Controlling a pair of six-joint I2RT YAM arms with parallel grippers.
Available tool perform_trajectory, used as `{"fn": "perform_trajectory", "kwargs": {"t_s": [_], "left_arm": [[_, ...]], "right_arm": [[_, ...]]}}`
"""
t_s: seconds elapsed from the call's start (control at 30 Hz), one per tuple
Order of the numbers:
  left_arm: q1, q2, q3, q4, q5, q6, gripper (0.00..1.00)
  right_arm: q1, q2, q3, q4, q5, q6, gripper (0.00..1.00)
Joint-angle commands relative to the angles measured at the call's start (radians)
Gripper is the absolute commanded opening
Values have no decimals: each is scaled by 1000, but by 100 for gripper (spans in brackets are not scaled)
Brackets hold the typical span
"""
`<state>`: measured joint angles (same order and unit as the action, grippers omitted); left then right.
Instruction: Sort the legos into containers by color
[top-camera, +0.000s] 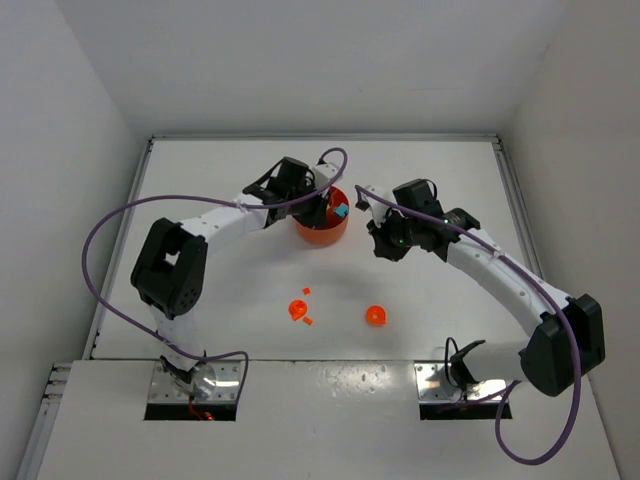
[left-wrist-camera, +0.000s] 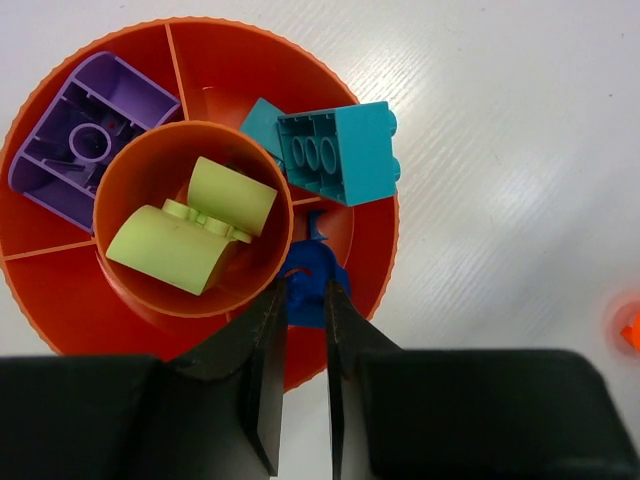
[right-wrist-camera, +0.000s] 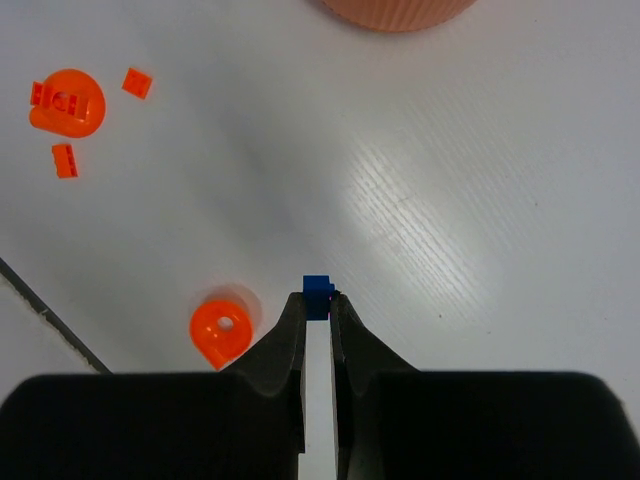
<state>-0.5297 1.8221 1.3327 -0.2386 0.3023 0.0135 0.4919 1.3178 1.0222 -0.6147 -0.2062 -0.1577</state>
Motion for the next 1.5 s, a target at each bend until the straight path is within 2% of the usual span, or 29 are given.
{"fn": "perform_trajectory", "kwargs": {"t_s": [0.0,0.3,0.47,0.53,0.6,0.7,0.83,0.87,1.07,1.2,1.47], "left_arm": [[-24,-24,30,18,-61,-12,22],[-64,-80,20,18,-106,6,33],[-64,-101,11,18,-140,6,46],[-64,-113,11,18,-140,6,46],[-64,-170,11,18,-149,16,36],[-53,-237,0,18,-149,16,36],[55,-360,-47,18,-82,-46,36],[110,-409,-76,18,-72,-56,36],[311,-569,-220,27,-12,-83,40],[402,-622,-283,-5,27,-109,42],[533,-633,-305,-28,129,-118,42]], "right_arm": [[-7,0,38,9,-35,9,0],[-7,0,38,9,-35,9,0],[-7,0,38,9,-35,9,0],[-7,0,38,9,-35,9,0],[-7,18,59,0,-44,0,0],[3,41,88,-11,-62,-9,0],[14,112,170,9,-88,-9,0],[14,151,194,21,-88,-9,0],[33,345,436,-26,-61,-9,0],[68,481,614,-91,-15,16,0],[131,601,699,-112,71,49,0]]}}
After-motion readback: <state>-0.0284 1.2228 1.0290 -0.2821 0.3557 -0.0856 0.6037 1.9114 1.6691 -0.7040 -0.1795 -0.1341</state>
